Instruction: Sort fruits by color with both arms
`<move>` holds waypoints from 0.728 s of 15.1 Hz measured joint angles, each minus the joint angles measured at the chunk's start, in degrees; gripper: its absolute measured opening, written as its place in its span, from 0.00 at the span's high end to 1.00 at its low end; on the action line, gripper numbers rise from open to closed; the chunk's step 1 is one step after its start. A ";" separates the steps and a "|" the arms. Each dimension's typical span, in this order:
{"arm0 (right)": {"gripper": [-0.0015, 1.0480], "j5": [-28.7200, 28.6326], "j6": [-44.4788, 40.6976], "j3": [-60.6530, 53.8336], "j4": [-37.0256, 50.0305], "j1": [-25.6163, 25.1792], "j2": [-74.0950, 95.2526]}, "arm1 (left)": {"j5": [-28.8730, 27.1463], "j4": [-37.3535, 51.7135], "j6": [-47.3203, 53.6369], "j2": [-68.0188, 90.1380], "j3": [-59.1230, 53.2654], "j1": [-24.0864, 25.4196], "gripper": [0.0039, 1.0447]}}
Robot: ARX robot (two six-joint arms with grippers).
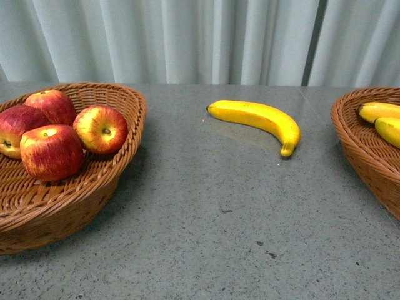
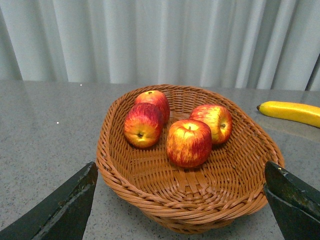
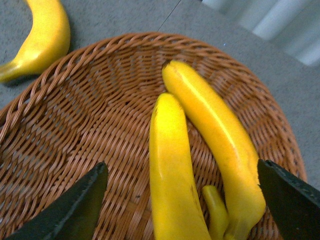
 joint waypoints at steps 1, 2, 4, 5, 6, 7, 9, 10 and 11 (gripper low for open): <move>0.04 0.28 1.36 1.79 1.01 1.22 0.26 | 0.00 0.00 0.00 0.00 0.00 0.00 0.06; 0.07 -0.22 3.21 6.01 1.95 4.04 2.01 | 0.02 0.00 0.00 0.00 0.00 0.00 0.06; 0.06 -1.90 8.13 15.41 2.71 10.49 9.03 | 0.00 0.00 0.00 0.00 0.00 0.00 0.06; 0.06 -2.34 9.25 18.99 2.67 12.41 12.35 | 0.00 0.00 0.00 0.00 0.00 0.00 0.06; 0.06 -2.19 10.29 21.99 1.86 13.88 15.17 | 0.02 0.00 0.00 0.00 0.00 0.00 0.06; 0.06 -2.03 10.86 25.70 0.72 15.52 18.78 | 0.00 0.00 0.00 0.00 0.00 0.00 0.06; 0.06 -1.92 12.50 34.36 -2.12 18.08 26.80 | 0.00 0.00 0.00 0.00 0.00 0.00 0.06; 0.06 -1.92 13.05 38.42 -3.52 19.28 30.51 | 0.00 0.00 0.00 0.00 0.00 0.00 0.06; 0.06 -1.95 13.05 40.83 -4.66 20.04 32.65 | 0.02 0.00 0.00 0.00 0.00 0.00 0.06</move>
